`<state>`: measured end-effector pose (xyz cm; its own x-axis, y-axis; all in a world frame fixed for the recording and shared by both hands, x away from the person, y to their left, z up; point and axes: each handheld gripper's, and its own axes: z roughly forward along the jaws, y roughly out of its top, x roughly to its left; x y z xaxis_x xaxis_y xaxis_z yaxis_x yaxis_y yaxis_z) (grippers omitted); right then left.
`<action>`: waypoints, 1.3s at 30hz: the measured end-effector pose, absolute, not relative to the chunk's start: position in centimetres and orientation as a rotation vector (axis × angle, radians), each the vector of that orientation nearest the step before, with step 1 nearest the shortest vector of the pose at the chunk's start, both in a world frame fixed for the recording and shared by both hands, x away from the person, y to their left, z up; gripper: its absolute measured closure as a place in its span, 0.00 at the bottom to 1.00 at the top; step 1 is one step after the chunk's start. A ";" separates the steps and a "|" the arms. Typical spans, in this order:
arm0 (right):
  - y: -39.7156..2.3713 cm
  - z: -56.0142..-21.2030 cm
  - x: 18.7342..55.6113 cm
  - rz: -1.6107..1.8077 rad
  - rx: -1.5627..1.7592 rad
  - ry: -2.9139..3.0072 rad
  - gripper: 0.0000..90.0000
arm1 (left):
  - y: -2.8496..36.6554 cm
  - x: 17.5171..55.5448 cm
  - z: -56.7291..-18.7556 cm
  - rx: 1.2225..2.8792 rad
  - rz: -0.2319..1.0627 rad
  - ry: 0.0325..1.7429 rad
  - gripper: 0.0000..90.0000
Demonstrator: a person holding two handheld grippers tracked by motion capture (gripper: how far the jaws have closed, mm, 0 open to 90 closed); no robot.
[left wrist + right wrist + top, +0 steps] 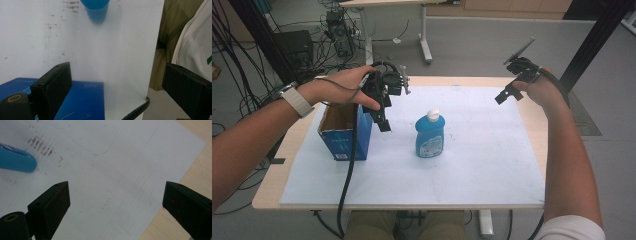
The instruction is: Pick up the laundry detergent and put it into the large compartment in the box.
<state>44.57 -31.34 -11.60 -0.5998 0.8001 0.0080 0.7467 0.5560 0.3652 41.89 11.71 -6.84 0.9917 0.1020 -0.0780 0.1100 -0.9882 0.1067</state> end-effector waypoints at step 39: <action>-31.9 -11.2 43.9 0.526 1.318 2.620 0.08 | 11.3 41.2 -6.0 3.002 -0.094 0.279 0.10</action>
<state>43.86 -31.92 -11.21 -0.5984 0.8011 0.0136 0.7442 0.5495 0.3799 41.24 11.31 -6.02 0.9811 0.1793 -0.0730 0.1870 -0.9752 0.1183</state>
